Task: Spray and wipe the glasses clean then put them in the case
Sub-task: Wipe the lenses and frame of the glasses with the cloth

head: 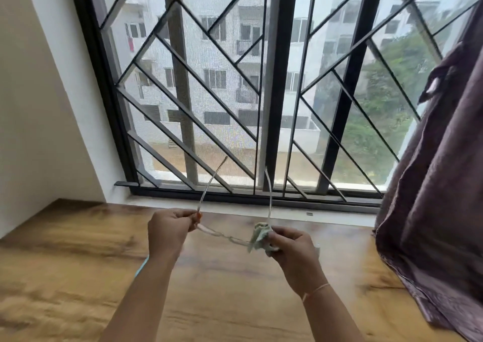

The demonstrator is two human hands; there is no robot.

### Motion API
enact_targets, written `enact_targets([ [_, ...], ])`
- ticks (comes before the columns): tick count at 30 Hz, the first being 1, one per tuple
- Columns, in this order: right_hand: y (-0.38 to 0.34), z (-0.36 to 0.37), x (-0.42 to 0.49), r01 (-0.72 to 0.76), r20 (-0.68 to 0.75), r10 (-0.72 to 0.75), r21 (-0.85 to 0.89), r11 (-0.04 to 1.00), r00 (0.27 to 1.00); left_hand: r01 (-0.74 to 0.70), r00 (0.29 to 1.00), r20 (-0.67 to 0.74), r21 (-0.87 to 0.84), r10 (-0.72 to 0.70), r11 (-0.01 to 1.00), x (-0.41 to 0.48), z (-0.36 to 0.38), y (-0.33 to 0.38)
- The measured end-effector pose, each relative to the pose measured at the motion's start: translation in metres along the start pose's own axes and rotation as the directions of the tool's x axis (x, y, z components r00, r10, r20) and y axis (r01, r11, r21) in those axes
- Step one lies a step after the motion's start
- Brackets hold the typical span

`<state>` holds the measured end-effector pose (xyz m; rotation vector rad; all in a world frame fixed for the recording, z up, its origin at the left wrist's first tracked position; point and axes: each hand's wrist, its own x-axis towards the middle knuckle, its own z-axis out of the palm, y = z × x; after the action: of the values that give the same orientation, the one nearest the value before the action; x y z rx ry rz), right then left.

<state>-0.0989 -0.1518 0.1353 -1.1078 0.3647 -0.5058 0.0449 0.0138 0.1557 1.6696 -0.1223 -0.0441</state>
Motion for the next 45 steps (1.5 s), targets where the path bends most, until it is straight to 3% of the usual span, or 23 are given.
enact_targets([
  [4, -0.008, -0.004, 0.004, -0.038, 0.03, 0.038, 0.031, 0.999, 0.999, 0.094, 0.987, 0.131, -0.04, -0.089, 0.995, 0.003, 0.007, 0.003],
  [8, -0.008, 0.005, 0.007, -0.075, 0.085, 0.068, 0.084, 0.994, 0.994, 0.086, 0.986, 0.135, 0.096, -0.098, 0.992, 0.013, 0.011, -0.006],
  [10, -0.004, 0.013, 0.012, -0.111, 0.076, 0.101, 0.13, 0.985, 0.992, -0.049, 0.997, 0.068, 0.281, 0.031, 0.958, 0.006, 0.013, -0.004],
  [12, 0.001, 0.021, 0.018, -0.139, 0.049, 0.133, 0.167, 0.976, 0.99, -0.234, 0.967, 0.005, 0.399, 0.253, 0.887, -0.001, 0.015, 0.0],
  [15, 0.009, 0.029, 0.024, -0.165, -0.003, 0.168, 0.197, 0.966, 0.986, -0.454, 0.891, 0.147, 0.341, 0.43, 0.823, -0.014, 0.021, 0.007],
  [17, 0.015, 0.031, 0.026, -0.178, -0.027, 0.189, 0.22, 0.959, 0.982, -0.493, 0.868, 0.273, 0.377, 0.415, 0.784, -0.019, 0.031, 0.004],
  [21, 0.023, 0.033, 0.027, -0.207, -0.035, 0.225, 0.278, 0.938, 0.974, -0.542, 0.836, 0.363, 0.43, 0.412, 0.722, -0.022, 0.044, -0.011],
  [29, 0.029, 0.033, 0.035, -0.239, -0.094, 0.262, 0.207, 0.949, 0.96, -0.552, 0.828, 0.388, 0.439, 0.405, 0.709, -0.02, 0.054, -0.027],
  [32, 0.022, 0.035, 0.036, -0.262, -0.09, 0.285, 0.21, 0.942, 0.954, -0.602, 0.793, 0.424, 0.441, 0.437, 0.665, -0.013, 0.054, -0.035],
  [39, 0.007, 0.018, 0.052, -0.274, -0.098, 0.339, 0.404, 0.873, 0.936, -0.774, 0.633, 0.399, 0.364, 0.664, 0.518, -0.012, 0.037, -0.03],
  [43, -0.001, -0.003, 0.061, -0.233, -0.119, 0.339, 0.516, 0.824, 0.933, -0.778, 0.625, 0.349, 0.348, 0.698, 0.523, -0.006, 0.022, -0.036],
  [45, -0.005, -0.012, 0.062, -0.144, -0.184, 0.277, 0.526, 0.838, 0.943, -0.767, 0.636, 0.3, 0.348, 0.711, 0.539, -0.001, 0.015, -0.039],
])
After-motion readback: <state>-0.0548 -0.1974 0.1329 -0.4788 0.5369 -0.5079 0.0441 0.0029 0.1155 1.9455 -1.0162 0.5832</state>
